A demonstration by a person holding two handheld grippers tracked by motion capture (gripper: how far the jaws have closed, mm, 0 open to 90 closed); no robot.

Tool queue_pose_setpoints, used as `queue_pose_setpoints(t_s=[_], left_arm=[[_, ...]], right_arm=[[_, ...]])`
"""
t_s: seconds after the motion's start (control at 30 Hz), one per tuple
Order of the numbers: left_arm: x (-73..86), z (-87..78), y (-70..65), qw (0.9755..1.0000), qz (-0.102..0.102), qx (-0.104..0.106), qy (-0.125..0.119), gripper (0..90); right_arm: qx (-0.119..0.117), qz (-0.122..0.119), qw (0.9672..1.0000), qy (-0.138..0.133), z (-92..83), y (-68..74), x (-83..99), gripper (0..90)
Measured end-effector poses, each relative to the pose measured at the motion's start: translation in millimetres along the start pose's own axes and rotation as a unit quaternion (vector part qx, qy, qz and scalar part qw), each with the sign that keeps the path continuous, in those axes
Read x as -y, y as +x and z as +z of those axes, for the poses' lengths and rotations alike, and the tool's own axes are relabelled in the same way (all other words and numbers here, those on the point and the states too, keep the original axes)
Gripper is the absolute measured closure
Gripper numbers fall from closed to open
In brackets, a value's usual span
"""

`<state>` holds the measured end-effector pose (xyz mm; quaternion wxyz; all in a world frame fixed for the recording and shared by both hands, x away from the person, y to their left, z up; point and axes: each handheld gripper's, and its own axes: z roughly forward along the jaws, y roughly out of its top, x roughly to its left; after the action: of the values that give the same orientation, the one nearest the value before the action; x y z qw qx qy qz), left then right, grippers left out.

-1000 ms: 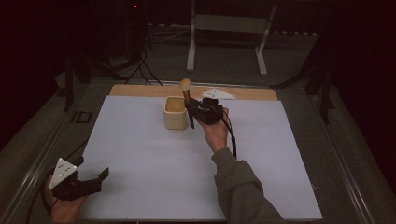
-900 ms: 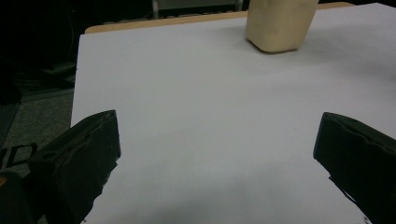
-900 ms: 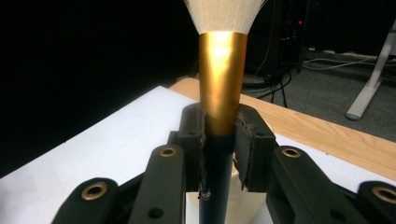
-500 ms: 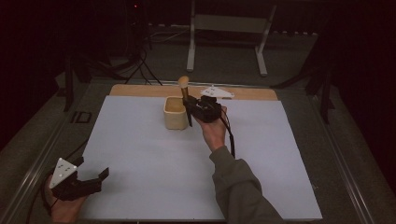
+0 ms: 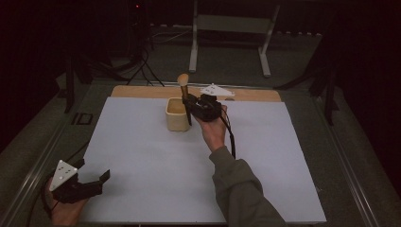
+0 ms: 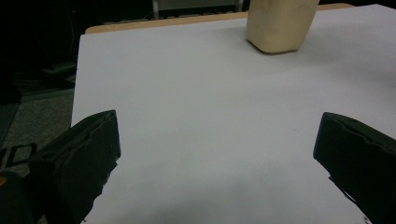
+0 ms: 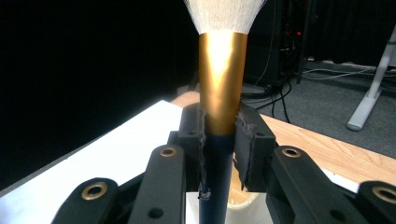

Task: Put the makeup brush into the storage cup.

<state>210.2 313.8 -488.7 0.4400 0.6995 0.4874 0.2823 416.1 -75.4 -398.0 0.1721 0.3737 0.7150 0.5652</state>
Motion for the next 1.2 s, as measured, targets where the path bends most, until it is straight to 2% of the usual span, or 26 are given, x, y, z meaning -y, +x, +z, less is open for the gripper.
queue_pose_setpoints(t_s=[0.5, 1.2], left_arm=[[0.1, -0.3, 0.1, 1.0, -0.001, -0.001, -0.001, 1.8], [0.2, -1.7, 1.1, 1.0, -0.007, 0.0, -0.005, 1.8]], right_arm=[[0.002, 0.013, 0.9998, -0.014, 3.6, -0.3, -2.8, 74.1], [0.01, 0.024, 0.9994, -0.023, 19.4, -3.9, -10.9, 74.1]])
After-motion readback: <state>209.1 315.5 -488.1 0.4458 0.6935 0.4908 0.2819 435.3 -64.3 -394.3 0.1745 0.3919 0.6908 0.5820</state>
